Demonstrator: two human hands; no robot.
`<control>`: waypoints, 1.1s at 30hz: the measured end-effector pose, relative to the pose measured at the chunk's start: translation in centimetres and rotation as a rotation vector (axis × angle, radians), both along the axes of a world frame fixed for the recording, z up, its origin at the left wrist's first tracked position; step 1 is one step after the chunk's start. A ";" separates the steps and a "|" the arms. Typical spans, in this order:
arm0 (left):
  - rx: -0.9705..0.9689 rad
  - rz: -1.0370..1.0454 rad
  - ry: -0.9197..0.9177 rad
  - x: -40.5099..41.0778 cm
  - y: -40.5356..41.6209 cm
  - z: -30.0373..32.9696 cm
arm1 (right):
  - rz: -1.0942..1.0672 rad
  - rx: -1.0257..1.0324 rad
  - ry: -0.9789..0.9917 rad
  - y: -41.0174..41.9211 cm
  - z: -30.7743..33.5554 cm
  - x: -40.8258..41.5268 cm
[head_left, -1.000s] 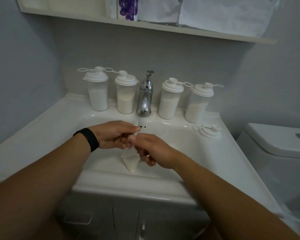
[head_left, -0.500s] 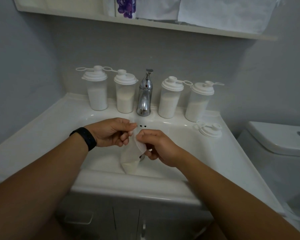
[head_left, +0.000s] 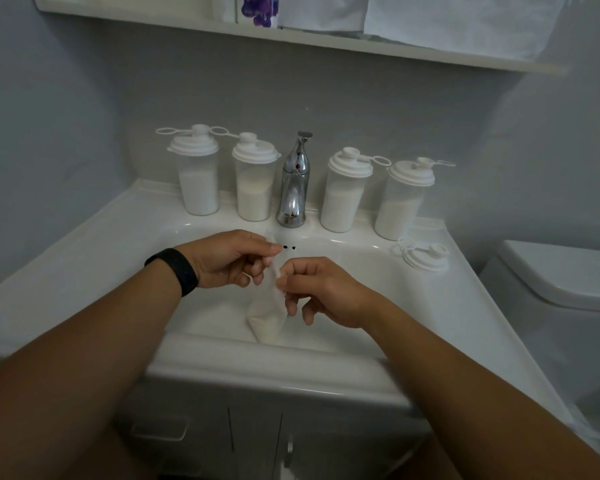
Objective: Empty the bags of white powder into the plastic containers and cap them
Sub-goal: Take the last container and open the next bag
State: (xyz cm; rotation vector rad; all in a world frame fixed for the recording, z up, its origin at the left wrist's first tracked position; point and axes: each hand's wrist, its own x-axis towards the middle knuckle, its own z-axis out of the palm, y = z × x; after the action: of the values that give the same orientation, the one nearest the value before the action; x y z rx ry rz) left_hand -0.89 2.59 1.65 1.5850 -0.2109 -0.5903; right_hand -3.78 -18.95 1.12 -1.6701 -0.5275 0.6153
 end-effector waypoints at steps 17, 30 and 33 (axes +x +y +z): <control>0.041 -0.140 0.023 -0.8 0.4 0.3 | 0.017 0.173 0.159 0.1 -0.2 0.1; 0.111 -0.086 0.069 -0.6 2.9 0.9 | -0.139 0.236 0.158 0.1 0.8 0.0; 0.391 -0.072 0.079 -0.5 3.8 0.1 | -0.122 0.237 0.183 -0.1 1.0 0.0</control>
State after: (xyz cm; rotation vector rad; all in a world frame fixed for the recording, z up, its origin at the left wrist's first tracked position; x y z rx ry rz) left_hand -1.42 6.41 1.75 1.9316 -0.0964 -0.7838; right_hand -3.75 -19.00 2.10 -1.3956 -0.3492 0.5852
